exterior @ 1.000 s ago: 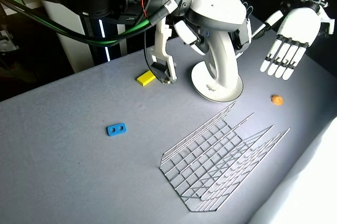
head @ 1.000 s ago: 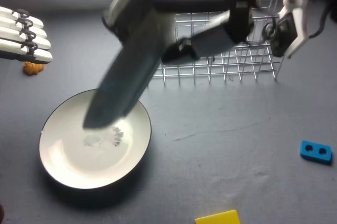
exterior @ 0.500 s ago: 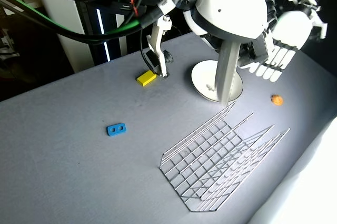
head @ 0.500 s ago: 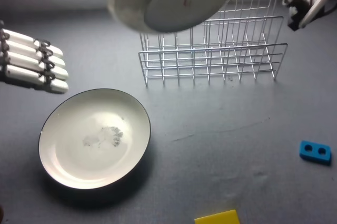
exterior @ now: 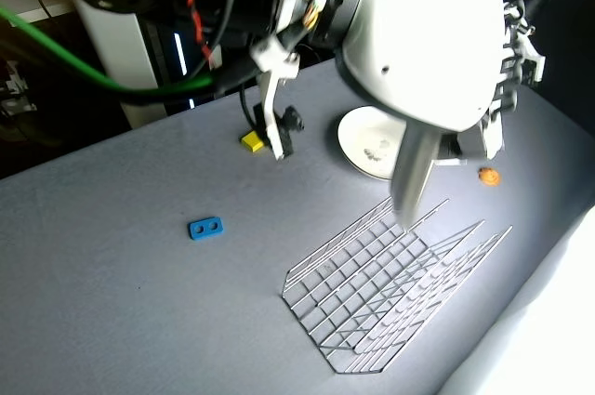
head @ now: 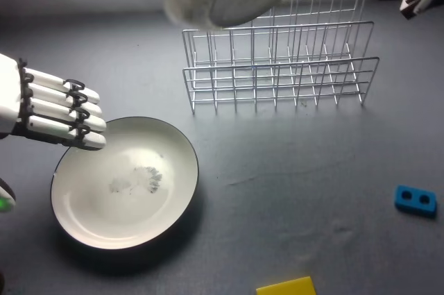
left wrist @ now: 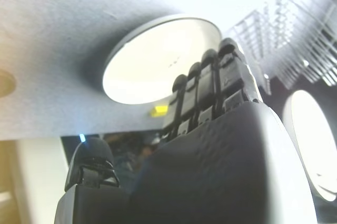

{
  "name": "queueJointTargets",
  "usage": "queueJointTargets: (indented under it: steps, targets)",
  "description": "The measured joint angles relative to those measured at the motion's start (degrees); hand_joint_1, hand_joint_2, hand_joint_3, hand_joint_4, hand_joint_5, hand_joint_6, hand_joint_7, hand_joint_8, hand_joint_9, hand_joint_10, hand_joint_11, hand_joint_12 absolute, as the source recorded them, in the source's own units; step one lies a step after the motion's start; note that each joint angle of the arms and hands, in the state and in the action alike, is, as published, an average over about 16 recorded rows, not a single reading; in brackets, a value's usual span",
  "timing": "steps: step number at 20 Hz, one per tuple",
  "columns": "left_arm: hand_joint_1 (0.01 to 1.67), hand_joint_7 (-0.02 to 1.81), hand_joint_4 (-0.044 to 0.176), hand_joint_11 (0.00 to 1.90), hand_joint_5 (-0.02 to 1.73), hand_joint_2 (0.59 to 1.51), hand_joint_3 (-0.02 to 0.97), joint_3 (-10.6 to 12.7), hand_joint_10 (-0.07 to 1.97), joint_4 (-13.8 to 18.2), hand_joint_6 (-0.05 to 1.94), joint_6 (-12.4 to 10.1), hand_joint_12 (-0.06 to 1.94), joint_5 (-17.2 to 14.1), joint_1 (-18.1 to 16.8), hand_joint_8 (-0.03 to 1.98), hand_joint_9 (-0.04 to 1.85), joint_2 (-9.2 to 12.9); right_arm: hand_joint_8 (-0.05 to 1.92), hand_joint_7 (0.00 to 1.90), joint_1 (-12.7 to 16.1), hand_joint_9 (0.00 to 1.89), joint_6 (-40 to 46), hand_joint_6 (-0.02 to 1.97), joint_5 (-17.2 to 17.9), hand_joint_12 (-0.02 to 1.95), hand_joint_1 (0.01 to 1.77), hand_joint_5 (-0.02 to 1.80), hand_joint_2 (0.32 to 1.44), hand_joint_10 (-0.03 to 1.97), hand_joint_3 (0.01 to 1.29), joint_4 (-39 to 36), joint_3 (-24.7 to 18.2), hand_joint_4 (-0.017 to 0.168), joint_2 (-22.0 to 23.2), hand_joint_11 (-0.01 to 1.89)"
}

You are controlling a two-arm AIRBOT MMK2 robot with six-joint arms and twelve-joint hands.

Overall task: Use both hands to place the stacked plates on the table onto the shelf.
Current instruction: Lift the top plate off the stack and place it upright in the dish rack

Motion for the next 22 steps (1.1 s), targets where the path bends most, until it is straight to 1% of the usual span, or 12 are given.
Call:
queueJointTargets:
  steps: [5, 11, 22]
  targets:
    - [0.02, 0.02, 0.004, 0.01, 0.02, 1.175, 0.005, -0.9, 0.01, -1.0, 0.01, 0.9, 0.00, 1.5, 2.2, -0.01, 0.02, -0.4, 1.09, 0.91, -0.3, 0.89, -0.1, 1.23, -0.1, 1.31, 1.35, 0.77, 1.06, 1.20, 0.01, 1.4, 2.8, -0.008, -0.2, 0.72]
    - [0.02, 0.02, 0.004, 0.01, 0.02, 1.174, 0.005, -1.0, 0.01, -1.5, 0.01, 1.5, 0.00, 2.8, 4.0, -0.01, 0.02, -0.9, 1.07, 0.92, -1.3, 0.89, -0.2, 1.21, 0.0, 1.31, 1.35, 0.76, 1.07, 1.19, 0.01, 3.3, 5.7, -0.008, -1.0, 0.72]
    - [0.02, 0.02, 0.004, 0.01, 0.02, 1.175, 0.005, -0.4, 0.01, -1.7, 0.01, 2.0, 0.00, 3.9, 5.1, -0.01, 0.02, -1.2, 1.07, 0.91, -4.2, 0.87, -0.2, 1.21, -0.1, 1.36, 1.35, 0.76, 1.07, 1.23, 0.01, 6.0, 12.0, -0.008, -4.3, 0.69]
